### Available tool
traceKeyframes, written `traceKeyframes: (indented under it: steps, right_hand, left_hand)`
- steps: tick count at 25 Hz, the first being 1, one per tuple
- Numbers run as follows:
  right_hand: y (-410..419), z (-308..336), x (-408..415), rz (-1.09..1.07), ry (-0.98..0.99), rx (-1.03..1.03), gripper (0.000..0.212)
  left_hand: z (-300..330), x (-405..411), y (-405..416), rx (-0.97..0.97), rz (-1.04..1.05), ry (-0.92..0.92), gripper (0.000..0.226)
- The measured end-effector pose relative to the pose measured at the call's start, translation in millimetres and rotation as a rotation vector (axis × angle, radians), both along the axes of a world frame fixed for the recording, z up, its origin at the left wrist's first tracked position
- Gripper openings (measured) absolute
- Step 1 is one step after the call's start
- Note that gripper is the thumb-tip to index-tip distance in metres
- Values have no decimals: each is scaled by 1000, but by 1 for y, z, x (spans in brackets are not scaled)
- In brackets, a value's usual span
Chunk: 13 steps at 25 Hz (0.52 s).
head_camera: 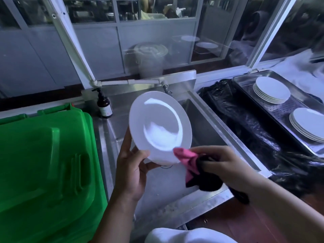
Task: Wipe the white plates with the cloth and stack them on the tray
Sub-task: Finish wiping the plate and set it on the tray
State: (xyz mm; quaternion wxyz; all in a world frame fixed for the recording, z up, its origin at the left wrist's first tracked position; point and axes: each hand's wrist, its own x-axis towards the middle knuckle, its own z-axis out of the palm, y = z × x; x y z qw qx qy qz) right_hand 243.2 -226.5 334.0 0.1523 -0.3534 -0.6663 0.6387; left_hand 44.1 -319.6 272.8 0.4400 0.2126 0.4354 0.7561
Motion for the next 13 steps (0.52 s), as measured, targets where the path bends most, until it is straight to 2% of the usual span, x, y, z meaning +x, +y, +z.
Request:
traceKeyframes:
  steps: [2,4,5,8,9,13]
  right_hand:
    - [15,-8,5,-266,58,-40,24]
    - [31,-15,-5,-447,165,54,33]
    - [37,-20,-13,-436,169,171,39]
    - [41,-34,-42,-286,-34,579,60]
    - [38,-37,-48,-238,-69,640,61]
    - [12,-49,-38,9,-1,744,63]
  left_hand:
    - [-3,9,1,-31,-35,24,81]
    - [-4,23,4,-52,-98,38,82]
    - [-3,32,5,-50,-142,40,81]
    - [0,56,11,-12,-266,53,78]
    - [2,59,12,-5,-277,55,78]
    - [4,56,13,42,-280,33,83]
